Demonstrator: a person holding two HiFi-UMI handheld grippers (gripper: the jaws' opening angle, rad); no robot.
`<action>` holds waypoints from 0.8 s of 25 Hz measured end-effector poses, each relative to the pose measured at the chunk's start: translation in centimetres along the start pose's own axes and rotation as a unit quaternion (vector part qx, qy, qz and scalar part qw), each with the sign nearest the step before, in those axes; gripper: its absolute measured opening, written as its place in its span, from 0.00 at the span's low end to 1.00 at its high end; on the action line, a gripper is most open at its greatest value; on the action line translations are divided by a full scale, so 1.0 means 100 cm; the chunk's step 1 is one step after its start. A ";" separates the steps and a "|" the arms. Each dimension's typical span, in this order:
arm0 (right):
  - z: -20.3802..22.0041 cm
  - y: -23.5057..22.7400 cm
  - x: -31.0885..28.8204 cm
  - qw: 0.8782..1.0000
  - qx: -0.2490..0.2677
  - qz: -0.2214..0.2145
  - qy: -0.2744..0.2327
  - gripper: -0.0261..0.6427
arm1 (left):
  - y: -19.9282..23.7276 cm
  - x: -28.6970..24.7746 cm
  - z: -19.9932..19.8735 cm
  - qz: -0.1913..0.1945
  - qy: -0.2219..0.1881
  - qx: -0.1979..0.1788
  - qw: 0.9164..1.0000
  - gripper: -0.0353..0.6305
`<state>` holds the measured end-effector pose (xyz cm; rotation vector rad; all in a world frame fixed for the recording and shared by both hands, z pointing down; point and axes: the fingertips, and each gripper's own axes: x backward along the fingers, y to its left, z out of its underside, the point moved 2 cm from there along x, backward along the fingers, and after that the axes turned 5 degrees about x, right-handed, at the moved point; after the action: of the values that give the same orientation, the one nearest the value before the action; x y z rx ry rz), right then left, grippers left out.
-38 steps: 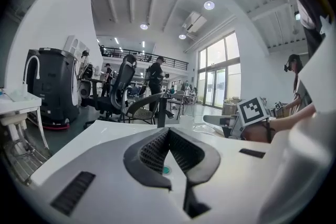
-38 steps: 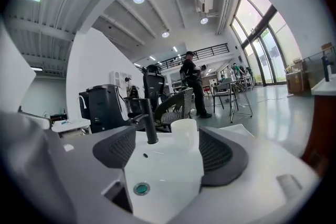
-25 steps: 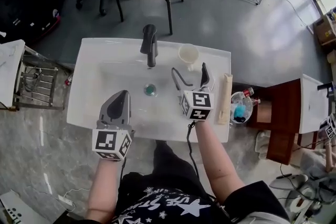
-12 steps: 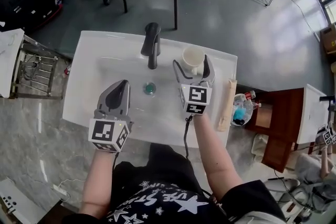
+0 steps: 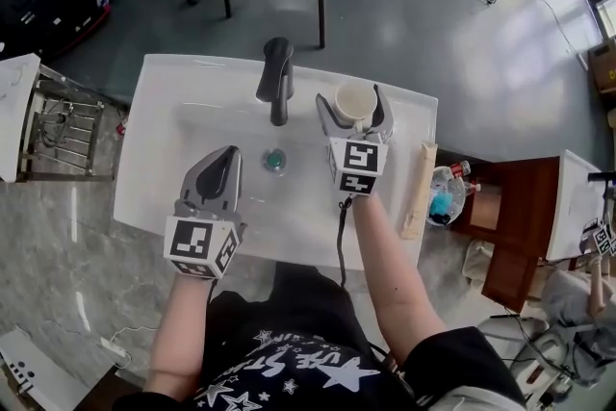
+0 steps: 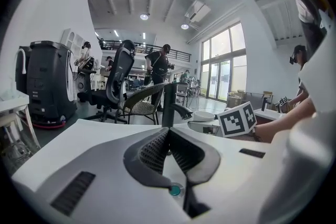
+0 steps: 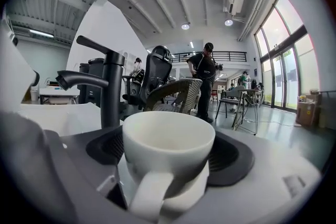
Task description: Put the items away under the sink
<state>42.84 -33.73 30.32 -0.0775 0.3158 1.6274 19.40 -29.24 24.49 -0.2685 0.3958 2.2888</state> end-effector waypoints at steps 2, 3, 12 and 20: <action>0.002 -0.007 -0.002 1.000 -0.001 0.004 0.008 0.66 | -0.004 -0.001 0.000 0.000 0.001 0.000 1.000 0.07; 0.002 -0.009 -0.002 1.000 -0.001 0.006 0.011 0.65 | -0.005 -0.001 -0.001 0.001 0.001 0.000 1.000 0.07; -0.002 0.001 0.009 1.000 -0.008 0.003 0.016 0.64 | 0.008 0.027 0.004 0.000 -0.002 0.004 1.000 0.07; -0.027 0.011 0.061 1.000 -0.010 0.008 -0.013 0.64 | 0.009 0.059 0.013 0.003 -0.020 0.018 1.000 0.07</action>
<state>40.85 -28.54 26.46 -0.0692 0.2803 1.6467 14.70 -25.38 23.98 -0.2045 0.4173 2.2861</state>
